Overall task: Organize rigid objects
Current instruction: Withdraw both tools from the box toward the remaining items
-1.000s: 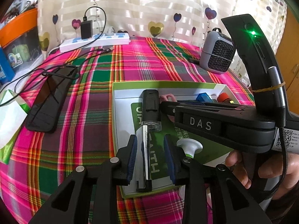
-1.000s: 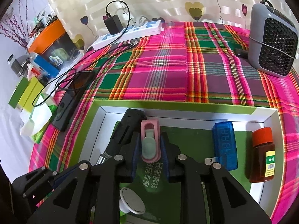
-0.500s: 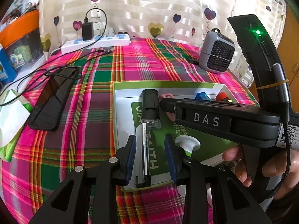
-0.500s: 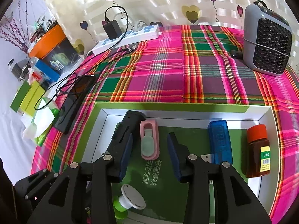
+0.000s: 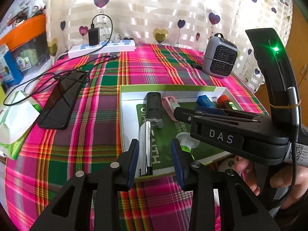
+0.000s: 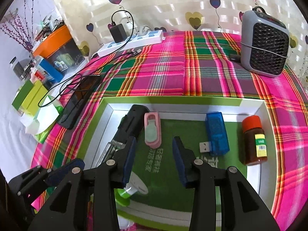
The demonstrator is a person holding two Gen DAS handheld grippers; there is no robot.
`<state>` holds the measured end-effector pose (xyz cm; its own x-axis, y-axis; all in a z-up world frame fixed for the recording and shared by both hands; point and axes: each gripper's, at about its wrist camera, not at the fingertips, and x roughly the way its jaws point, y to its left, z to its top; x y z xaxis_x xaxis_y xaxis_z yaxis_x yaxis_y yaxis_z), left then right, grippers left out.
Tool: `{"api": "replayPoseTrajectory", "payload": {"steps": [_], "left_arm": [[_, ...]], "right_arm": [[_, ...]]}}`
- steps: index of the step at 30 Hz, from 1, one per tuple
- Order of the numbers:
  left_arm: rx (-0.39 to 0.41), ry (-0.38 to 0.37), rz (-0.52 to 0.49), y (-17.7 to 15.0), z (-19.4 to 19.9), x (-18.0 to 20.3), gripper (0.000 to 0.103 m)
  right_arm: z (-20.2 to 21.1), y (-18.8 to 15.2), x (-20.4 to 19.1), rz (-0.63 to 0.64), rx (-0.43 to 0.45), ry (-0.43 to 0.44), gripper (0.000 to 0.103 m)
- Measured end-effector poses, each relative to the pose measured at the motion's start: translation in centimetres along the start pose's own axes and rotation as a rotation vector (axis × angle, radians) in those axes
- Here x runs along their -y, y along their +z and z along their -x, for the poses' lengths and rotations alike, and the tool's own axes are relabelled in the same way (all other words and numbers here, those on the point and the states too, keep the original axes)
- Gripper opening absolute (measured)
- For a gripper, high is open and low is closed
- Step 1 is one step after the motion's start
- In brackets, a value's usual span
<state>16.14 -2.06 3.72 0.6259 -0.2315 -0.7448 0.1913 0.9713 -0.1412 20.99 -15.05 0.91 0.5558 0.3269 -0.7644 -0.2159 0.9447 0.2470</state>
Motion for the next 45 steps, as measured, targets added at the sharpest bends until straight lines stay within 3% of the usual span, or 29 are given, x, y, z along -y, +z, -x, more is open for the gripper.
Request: {"api": "replayPoseTrajectory", "payload": {"steps": [23, 45], "left_arm": [[0.062, -0.016, 0.013, -3.1, 4.6, 0.6, 0.033], [-0.015, -0.108, -0.013, -5.5, 3.0, 4.4, 0.038]], "right_arm": [[6.7, -5.2, 0.2, 0.026, 0.134, -0.060, 0.040], [10.1, -10.8, 3.4, 0.005, 0.179, -0.163, 0.040]]}}
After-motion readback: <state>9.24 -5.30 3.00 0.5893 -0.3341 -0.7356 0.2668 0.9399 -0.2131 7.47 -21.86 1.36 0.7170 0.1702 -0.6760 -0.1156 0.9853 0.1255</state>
